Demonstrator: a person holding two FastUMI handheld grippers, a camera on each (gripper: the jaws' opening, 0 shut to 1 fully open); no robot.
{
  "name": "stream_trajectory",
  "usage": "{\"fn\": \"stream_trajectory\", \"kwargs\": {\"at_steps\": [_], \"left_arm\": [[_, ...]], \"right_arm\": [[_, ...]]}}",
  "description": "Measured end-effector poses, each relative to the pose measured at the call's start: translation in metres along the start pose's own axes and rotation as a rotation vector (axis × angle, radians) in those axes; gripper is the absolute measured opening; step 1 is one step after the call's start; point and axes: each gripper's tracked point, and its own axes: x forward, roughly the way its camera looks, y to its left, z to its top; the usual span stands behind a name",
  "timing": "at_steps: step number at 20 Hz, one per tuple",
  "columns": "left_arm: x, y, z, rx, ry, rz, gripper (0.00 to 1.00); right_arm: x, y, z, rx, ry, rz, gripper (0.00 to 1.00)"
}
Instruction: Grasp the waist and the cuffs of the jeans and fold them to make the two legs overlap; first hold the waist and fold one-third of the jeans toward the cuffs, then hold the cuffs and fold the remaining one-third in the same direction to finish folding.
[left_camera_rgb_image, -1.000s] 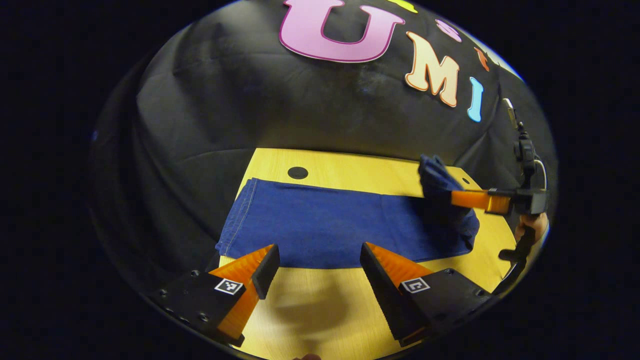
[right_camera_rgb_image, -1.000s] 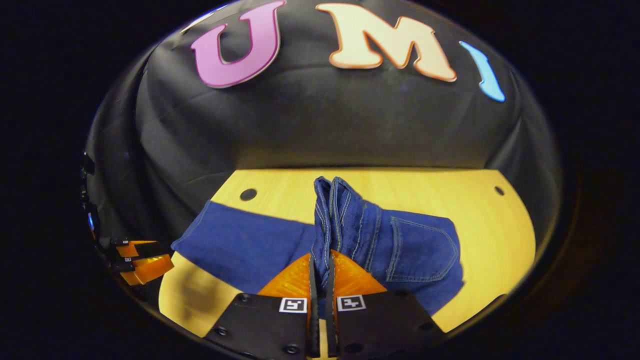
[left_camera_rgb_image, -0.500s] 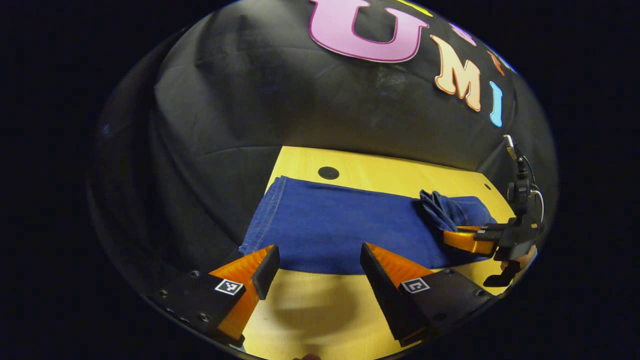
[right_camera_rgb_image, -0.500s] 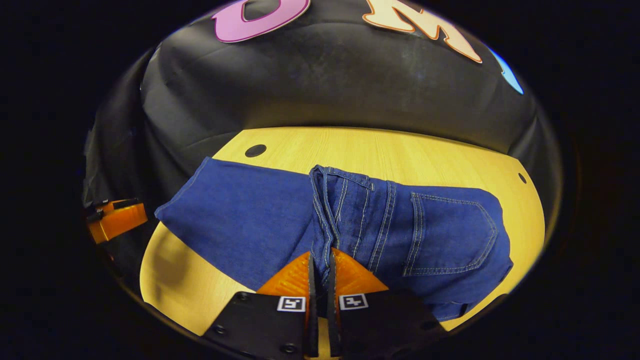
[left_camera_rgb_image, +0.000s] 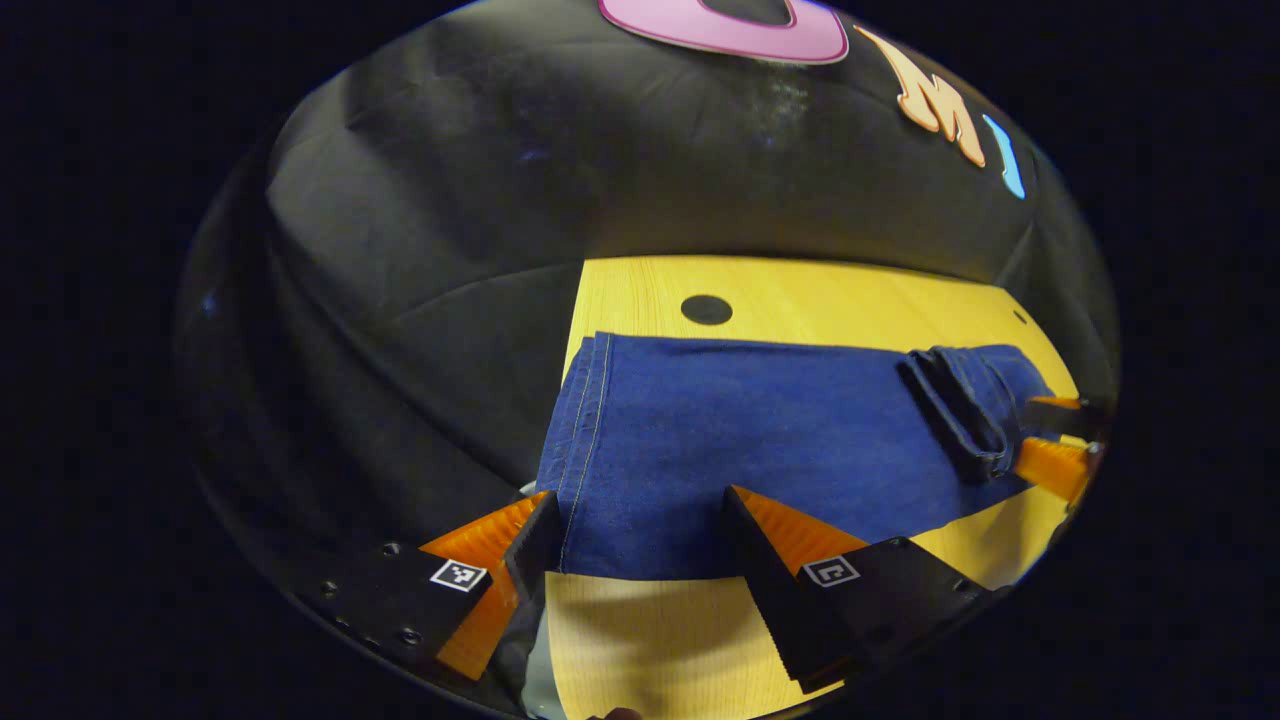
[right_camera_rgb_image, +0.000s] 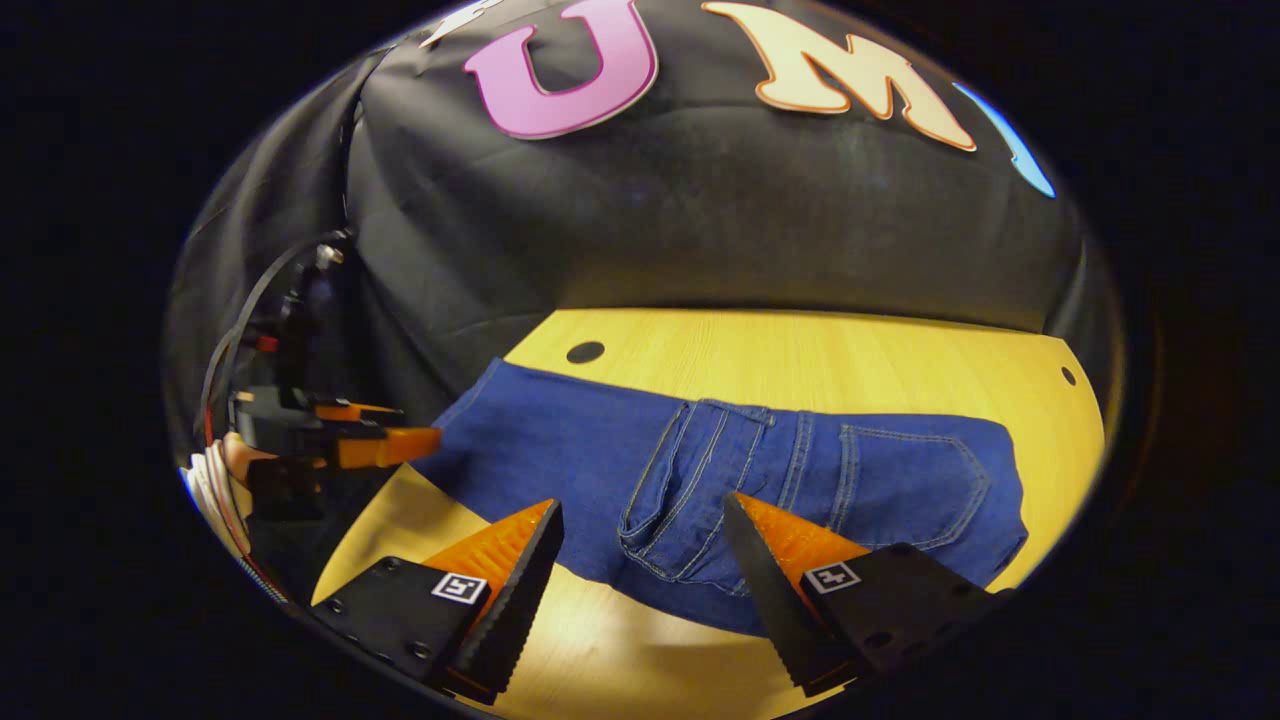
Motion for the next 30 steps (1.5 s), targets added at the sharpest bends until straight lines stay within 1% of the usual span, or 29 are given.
{"fn": "stream_trajectory", "kwargs": {"at_steps": [1,2,3,4,5,6,7,9,10,11,12,13,14,15,17,18,19,20,22,24,25,26,27,28,30], "left_arm": [[0.002,-0.001,-0.002,0.011,0.03,0.001,0.98],[0.006,0.0,-0.004,0.029,0.056,0.008,0.98],[0.011,0.0,-0.006,0.05,0.084,0.016,0.99],[0.015,0.0,-0.008,0.07,0.108,0.023,0.98],[0.016,-0.002,-0.013,0.087,0.135,0.026,0.97],[0.019,-0.006,-0.015,0.094,0.161,0.025,0.96],[0.021,-0.005,-0.019,0.094,0.181,0.027,0.96],[0.023,-0.007,-0.016,0.086,0.173,0.017,0.98],[0.019,-0.007,-0.017,0.084,0.182,0.011,0.94],[0.022,-0.008,-0.014,0.076,0.168,0.001,0.94],[0.02,-0.008,-0.016,0.062,0.174,-0.009,0.95],[0.018,-0.007,-0.015,0.041,0.155,-0.015,0.95],[0.016,-0.006,-0.017,0.027,0.157,-0.018,0.99],[0.015,-0.002,-0.014,0.02,0.144,-0.021,0.95],[0.011,0.003,-0.018,0.024,0.144,-0.029,0.94],[0.012,0.002,-0.019,0.033,0.152,-0.033,0.93],[0.012,0.0,-0.018,0.038,0.149,-0.048,0.92],[0.014,0.002,-0.015,0.043,0.142,-0.056,0.86],[0.019,0.007,-0.01,0.054,0.091,-0.051,0.52],[0.021,0.009,-0.002,0.045,0.019,-0.006,0.18],[0.022,0.008,-0.001,0.037,0.002,0.011,0.13],[0.024,0.007,0.002,0.031,-0.02,0.023,0.08],[0.024,0.008,0.002,0.023,-0.023,0.029,0.05],[0.024,0.007,0.002,0.017,-0.028,0.034,0.02],[0.025,0.005,0.004,0.0,-0.037,0.047,0.0]], "right_arm": [[-0.011,0.001,0.004,0.022,-0.007,0.01,0.95],[-0.019,-0.005,0.007,0.03,-0.016,0.003,0.95],[-0.026,-0.012,0.008,0.021,-0.022,-0.014,0.94],[-0.034,-0.021,0.006,0.005,-0.019,-0.035,0.99],[-0.041,-0.031,0.004,-0.014,-0.01,-0.056,0.94],[-0.048,-0.04,0.0,-0.029,0.003,-0.073,0.94],[-0.053,-0.046,-0.005,-0.038,0.018,-0.086,0.99],[-0.065,-0.059,-0.009,-0.048,0.028,-0.109,0.99],[-0.07,-0.065,-0.011,-0.045,0.034,-0.117,0.99],[-0.075,-0.069,-0.015,-0.036,0.043,-0.124,0.99],[-0.078,-0.073,-0.017,-0.023,0.049,-0.132,0.99],[-0.081,-0.076,-0.018,-0.009,0.054,-0.137,0.95],[-0.082,-0.078,-0.019,0.007,0.059,-0.139,0.95],[-0.083,-0.079,-0.019,0.02,0.061,-0.143,0.95],[-0.087,-0.079,-0.016,0.031,0.052,-0.148,0.95],[-0.09,-0.079,-0.015,0.035,0.049,-0.146,0.99],[-0.092,-0.079,-0.013,0.04,0.045,-0.145,0.99],[-0.093,-0.077,-0.013,0.044,0.039,-0.143,0.99],[-0.097,-0.08,-0.012,0.04,0.029,-0.151,0.99],[-0.105,-0.084,-0.013,0.035,0.027,-0.164,0.99],[-0.109,-0.088,-0.015,0.034,0.028,-0.172,0.94],[-0.113,-0.092,-0.018,0.035,0.03,-0.181,0.99],[-0.117,-0.097,-0.021,0.039,0.033,-0.194,0.94],[-0.121,-0.101,-0.024,0.045,0.035,-0.204,0.99],[-0.129,-0.111,-0.029,0.064,0.039,-0.223,0.99]]}}
